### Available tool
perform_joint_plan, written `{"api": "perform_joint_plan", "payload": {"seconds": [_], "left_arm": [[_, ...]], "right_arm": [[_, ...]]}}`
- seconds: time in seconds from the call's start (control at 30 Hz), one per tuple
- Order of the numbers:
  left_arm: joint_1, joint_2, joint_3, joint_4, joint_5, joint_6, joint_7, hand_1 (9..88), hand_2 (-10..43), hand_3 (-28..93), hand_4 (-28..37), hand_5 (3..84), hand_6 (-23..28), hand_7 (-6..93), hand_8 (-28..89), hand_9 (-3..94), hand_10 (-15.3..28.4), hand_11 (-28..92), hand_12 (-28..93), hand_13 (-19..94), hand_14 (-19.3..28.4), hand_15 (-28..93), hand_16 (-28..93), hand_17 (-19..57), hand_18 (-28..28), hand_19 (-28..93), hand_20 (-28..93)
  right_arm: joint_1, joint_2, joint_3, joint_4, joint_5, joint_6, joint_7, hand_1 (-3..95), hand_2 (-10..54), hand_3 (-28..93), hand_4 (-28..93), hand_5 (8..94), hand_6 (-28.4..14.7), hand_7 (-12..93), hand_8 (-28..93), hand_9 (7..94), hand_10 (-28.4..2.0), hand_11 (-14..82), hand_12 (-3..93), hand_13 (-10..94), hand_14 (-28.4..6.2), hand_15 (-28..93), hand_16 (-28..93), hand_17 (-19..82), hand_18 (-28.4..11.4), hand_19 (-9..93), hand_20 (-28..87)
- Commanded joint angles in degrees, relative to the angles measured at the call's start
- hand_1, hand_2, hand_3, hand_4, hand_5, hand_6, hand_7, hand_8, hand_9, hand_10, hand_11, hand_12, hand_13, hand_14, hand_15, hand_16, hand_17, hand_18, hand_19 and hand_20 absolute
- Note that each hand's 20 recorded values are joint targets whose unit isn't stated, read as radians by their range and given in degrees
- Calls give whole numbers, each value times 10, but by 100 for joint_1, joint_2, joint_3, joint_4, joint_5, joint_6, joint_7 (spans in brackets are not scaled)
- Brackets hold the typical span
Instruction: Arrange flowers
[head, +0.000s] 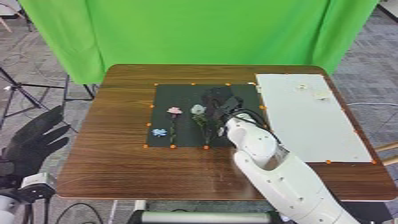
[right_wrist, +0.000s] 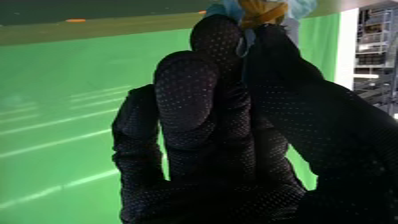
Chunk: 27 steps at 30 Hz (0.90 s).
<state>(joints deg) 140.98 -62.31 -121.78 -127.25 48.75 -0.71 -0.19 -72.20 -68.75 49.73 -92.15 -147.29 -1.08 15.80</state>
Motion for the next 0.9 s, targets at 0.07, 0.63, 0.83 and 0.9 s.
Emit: {"api": "perform_joint_plan", "payload": {"seconds": [0.07,0.63,0.83,0.9], "left_arm": [[27,4,-2,19,-2,-33,-35,227,-12,696,-282,219,13,168,-83,176,94,118,185,133,124,195,44,-108,194,387,77],[77,-3,-26,-2,-5,-23,-19,227,-14,698,-282,218,12,171,-85,176,93,116,185,134,124,193,45,-107,194,387,76],[83,-7,-34,-5,-6,-23,-20,228,-14,698,-283,218,12,172,-85,177,93,116,185,134,123,192,45,-108,194,387,76],[78,-5,-29,-3,-6,-7,-12,227,-14,698,-283,219,12,171,-85,177,93,116,186,134,123,193,45,-108,194,387,76]], "right_arm": [[-87,49,-29,12,-147,-93,-130,476,-95,845,-256,640,30,573,28,832,-58,214,509,721,-37,587,388,262,-195,784,504],[-151,138,84,12,-331,-128,-221,444,-95,831,-281,576,30,572,27,768,-58,205,497,672,-40,588,378,228,-190,754,501],[-172,179,209,-214,-250,-195,-168,407,-95,816,-282,534,21,576,25,694,-70,295,459,635,-55,651,293,211,-191,747,510],[-168,186,260,-285,-272,-301,-172,384,-95,827,-283,518,16,558,31,657,-76,347,429,620,-61,668,277,204,-193,745,512]]}}
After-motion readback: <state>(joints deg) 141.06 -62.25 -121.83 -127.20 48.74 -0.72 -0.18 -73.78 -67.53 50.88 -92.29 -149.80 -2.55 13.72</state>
